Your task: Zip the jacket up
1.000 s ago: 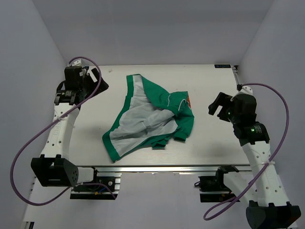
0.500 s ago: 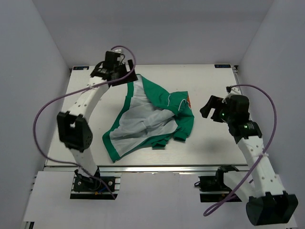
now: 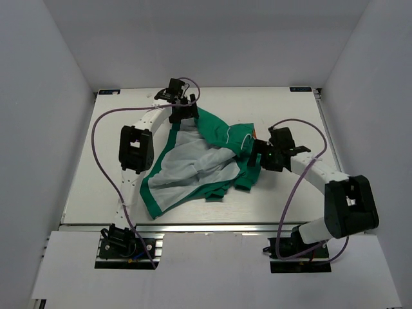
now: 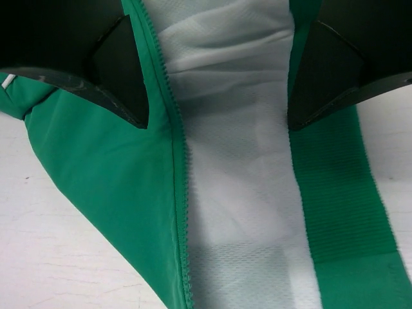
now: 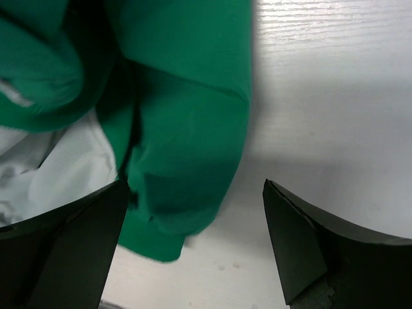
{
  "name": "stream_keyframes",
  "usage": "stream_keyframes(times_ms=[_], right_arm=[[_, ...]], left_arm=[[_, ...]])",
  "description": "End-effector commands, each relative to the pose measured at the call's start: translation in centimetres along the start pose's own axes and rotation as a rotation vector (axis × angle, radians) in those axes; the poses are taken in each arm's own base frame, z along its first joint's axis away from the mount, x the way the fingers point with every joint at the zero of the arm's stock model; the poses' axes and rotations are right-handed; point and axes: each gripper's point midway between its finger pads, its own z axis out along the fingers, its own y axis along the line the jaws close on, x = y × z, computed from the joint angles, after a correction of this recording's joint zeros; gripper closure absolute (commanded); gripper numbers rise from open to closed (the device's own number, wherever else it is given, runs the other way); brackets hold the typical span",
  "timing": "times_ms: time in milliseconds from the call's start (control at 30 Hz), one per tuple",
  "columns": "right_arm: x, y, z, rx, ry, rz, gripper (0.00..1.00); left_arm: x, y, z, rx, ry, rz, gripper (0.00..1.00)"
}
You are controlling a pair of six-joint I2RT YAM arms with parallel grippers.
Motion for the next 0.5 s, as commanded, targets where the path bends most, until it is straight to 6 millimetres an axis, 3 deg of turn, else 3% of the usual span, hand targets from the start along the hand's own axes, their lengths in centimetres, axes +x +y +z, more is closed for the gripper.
stream_keyframes(times_ms=[0,167,200,233,267,300,333,367,400,433,467], right_arm=[[-3.2,1.1,1.6,-0.002,-0.098,0.015,0.11],[-2.6,0.9,4.5,0.047,-0.060,0.017,0.13],[-2.8,0.7,4.7,0.064,-0.065,0.018,0.17],[-3.1,0.6,4.9,0.073,-0.071,0.019,0.24],[-3.4,0.0,5.2,0.105,-0.082,0.019,0.47],[-3.8,-0.2,5.1,0.127,-0.094,0.019,0.63],[-4.2,-0.5,4.8,0.150,-0.099,0.009,0.75],[-5.9,-0.5,4.2,0.180,-0.144,-0.003,0.92],[-6.8,-0.6,3.6,0.197,-0.162,-0.019,1.00],[-8.5,-0.5,2.3,0.230,-0.201,-0.029,1.00],[-9.4,-0.5,1.4,0.247,-0.221,-0.036,1.00]], left_arm=[[-2.8,-2.8,-1.4,0.104,-0.098,-0.011,0.02],[-1.3,-3.3,2.0,0.123,-0.085,-0.008,0.05],[-1.1,-3.5,2.5,0.126,-0.084,-0.006,0.22],[-1.3,-3.7,2.6,0.139,-0.092,-0.015,0.41],[-1.0,-3.7,3.2,0.141,-0.084,-0.024,0.59],[-1.2,-3.7,3.2,0.143,-0.089,-0.029,0.97],[-1.8,-3.9,3.1,0.148,-0.107,-0.036,1.00],[-2.5,-4.3,2.4,0.157,-0.130,-0.034,1.00],[-3.2,-4.5,1.8,0.161,-0.152,-0.030,1.00],[-3.8,-4.2,1.3,0.139,-0.182,-0.030,1.00],[-5.6,-4.7,-1.0,0.144,-0.236,-0.026,1.00]])
